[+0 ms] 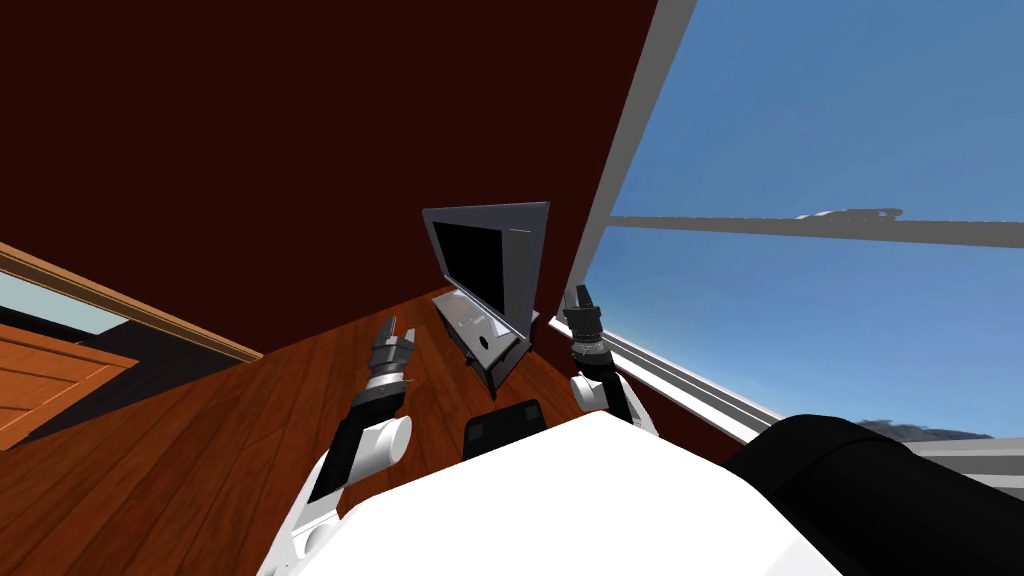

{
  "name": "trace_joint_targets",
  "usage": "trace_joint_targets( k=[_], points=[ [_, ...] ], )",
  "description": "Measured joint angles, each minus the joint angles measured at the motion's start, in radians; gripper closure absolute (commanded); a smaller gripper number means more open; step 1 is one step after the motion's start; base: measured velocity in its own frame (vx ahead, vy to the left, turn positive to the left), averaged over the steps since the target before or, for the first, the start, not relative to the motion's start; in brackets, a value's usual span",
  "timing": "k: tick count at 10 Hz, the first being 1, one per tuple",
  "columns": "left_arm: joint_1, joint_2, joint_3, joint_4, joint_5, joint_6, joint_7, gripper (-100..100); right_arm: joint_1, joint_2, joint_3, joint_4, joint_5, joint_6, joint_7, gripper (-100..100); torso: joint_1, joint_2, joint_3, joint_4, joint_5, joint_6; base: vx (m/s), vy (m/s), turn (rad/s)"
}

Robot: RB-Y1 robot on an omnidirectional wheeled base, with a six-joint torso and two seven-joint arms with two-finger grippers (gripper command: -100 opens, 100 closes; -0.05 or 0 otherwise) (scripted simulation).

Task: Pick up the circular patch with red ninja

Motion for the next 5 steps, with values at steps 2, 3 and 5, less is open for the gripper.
trace_joint_targets(
  k=[2,3,5],
  points=[
    [-0.032,0.006,0.012,0.047,0.019,0.051,-0.035,-100,0.000,0.000,0.000,0.000,0.000,0.000,0.000,0,0.000,0.000,0.000,0.000,0.000,0.000,-0.014,-0.052,-0.021],
    [-0.056,0.008,0.017,0.082,0.028,0.074,-0.052,-100,0.000,0.000,0.000,0.000,0.000,0.000,0.000,0,0.000,0.000,0.000,0.000,0.000,0.000,-0.014,-0.043,-0.018],
    [-0.084,0.010,0.027,0.122,0.043,0.126,-0.081,-100,0.000,0.000,0.000,0.000,0.000,0.000,0.000,0,0.000,0.000,0.000,0.000,0.000,0.000,-0.012,-0.040,-0.026]
  ],
)
